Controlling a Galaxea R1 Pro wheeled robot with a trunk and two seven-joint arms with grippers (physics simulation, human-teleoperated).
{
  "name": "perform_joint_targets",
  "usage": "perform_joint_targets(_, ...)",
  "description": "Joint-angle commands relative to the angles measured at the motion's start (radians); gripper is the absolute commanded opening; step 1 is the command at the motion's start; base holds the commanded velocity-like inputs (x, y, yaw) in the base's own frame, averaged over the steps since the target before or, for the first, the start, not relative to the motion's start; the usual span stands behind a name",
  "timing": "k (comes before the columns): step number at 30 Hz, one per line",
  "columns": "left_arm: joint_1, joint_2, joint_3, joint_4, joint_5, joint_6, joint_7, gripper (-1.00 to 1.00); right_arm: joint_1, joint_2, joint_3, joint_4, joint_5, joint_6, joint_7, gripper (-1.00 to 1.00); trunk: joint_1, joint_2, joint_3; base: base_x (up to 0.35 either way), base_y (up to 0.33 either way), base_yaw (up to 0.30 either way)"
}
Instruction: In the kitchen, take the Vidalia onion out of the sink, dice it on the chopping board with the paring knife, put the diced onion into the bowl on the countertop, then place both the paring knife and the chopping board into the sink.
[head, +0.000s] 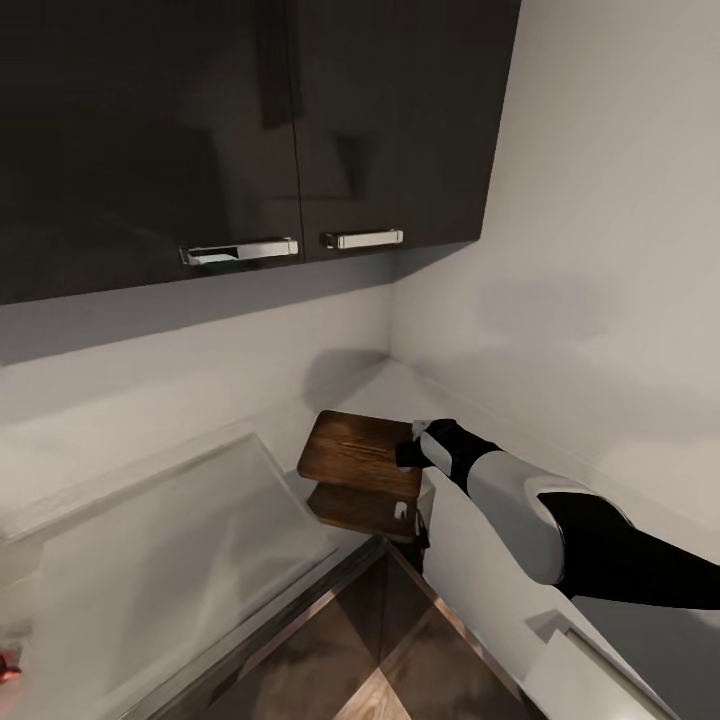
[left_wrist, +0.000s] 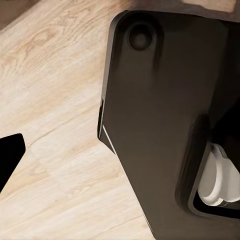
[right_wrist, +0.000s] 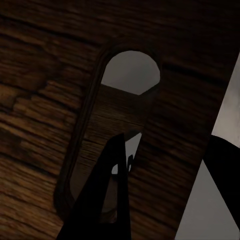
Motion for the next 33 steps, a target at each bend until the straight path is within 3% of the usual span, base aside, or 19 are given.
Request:
perform_joint_targets(1, -0.001, 0.000, 0.004, 0.002, 0.002, -0.006, 0.000, 1.00, 0.000, 0.000, -0.009, -0.002, 0.003, 0.005, -0.005, -1.00, 0.001, -0.002, -0.002, 0.000, 0.000, 0.000)
perform_joint_targets(14, -0.001, 0.000, 0.004, 0.002, 0.004, -0.005, 0.000, 1.00, 0.000, 0.000, -0.009, -0.002, 0.003, 0.005, -0.007, -1.00, 0.001, -0.002, -0.002, -0.022, 0.000, 0.016)
perform_joint_targets(28, -0.001, 0.001, 0.005, 0.003, 0.003, -0.006, -0.001, 1.00, 0.000, 0.000, -0.009, -0.002, 0.003, 0.005, -0.006, -1.00, 0.001, -0.002, -0.002, -0.282, 0.000, 0.233)
perform_joint_targets(33, -0.001, 0.002, 0.004, 0.001, 0.002, -0.007, -0.002, 1.00, 0.000, 0.000, -0.009, -0.002, 0.003, 0.005, -0.006, -1.00, 0.001, -0.002, -0.002, -0.092, 0.000, 0.251)
